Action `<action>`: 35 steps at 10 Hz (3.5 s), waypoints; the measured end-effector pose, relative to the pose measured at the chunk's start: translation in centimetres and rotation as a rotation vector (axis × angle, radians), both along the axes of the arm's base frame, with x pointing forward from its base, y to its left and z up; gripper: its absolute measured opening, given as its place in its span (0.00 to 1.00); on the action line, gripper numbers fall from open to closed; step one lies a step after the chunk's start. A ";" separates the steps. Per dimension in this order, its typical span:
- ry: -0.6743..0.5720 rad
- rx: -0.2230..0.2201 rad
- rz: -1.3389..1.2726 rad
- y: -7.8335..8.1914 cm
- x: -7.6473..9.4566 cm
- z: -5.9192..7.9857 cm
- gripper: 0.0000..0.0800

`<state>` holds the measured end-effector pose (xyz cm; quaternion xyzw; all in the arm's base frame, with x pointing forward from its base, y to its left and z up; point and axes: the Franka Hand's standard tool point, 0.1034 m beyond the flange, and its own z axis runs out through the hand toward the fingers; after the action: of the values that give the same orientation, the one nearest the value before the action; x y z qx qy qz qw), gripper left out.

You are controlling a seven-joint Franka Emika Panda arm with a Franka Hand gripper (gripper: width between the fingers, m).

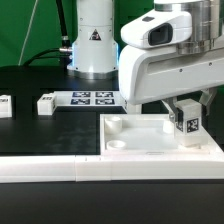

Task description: Assemble one leg

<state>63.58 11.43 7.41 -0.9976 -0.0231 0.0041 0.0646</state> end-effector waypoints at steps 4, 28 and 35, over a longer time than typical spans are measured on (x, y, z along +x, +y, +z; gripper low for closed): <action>0.061 0.007 -0.566 -0.2 0.0 -0.1 0.36; -0.015 -0.002 0.048 0.5 0.1 -0.3 0.47; 0.056 0.039 -0.627 -0.2 0.3 -0.4 0.37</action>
Offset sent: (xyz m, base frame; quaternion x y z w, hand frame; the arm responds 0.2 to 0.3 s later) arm -0.0054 -0.0019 -0.0045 -0.0002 -0.0043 0.2795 0.9601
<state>63.92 11.26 7.06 -0.9543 0.2871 0.0110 0.0823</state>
